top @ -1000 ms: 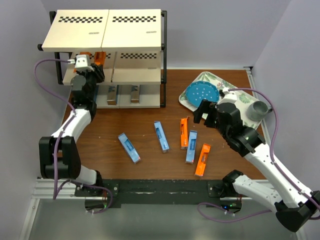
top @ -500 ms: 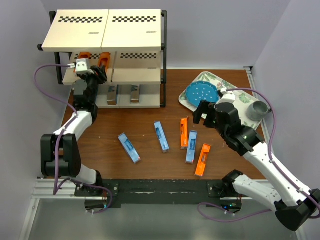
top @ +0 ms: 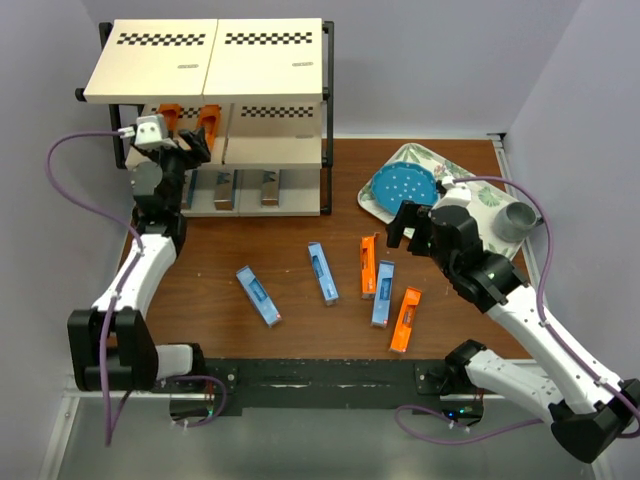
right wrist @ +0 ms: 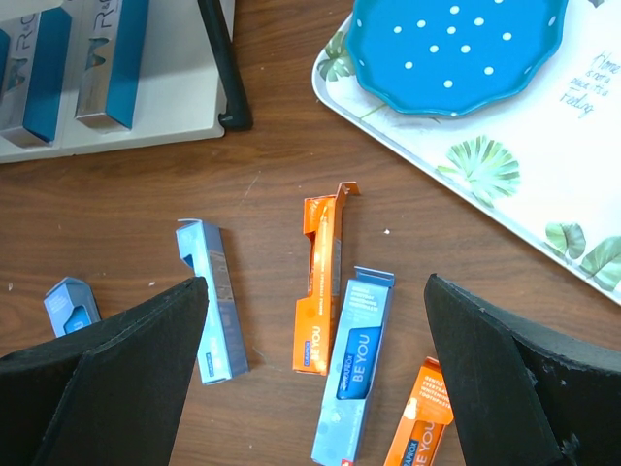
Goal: Place and organize the toothpastes onto the shelf
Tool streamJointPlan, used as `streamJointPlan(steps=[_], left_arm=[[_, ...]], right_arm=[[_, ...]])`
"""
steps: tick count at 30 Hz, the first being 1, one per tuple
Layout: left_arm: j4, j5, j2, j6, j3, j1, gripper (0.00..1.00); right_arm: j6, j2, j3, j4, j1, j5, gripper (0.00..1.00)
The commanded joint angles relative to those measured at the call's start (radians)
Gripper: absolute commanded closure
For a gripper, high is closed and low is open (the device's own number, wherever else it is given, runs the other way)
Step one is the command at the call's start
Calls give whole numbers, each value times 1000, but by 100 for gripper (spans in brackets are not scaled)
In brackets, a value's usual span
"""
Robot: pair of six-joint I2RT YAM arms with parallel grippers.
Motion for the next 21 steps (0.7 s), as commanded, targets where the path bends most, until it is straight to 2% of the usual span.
streamJointPlan(steps=[1, 4, 8, 14, 21], left_arm=[[-144, -61, -117, -26, -5, 6, 23], [-262, -133, -187, -95, -21, 6, 23], [-403, -240, -268, -264, -47, 6, 22], [-670, -247, -261, -407, 11, 6, 20], [-779, -207, -189, -444, 97, 6, 19]], right_arm=[[-25, -28, -7, 32, -5, 22, 2], [-35, -42, -18, 37, -6, 24, 2], [-45, -61, -34, 45, -6, 21, 2], [-65, -84, -50, 51, -5, 30, 1], [-77, -105, -78, 60, -8, 48, 1]])
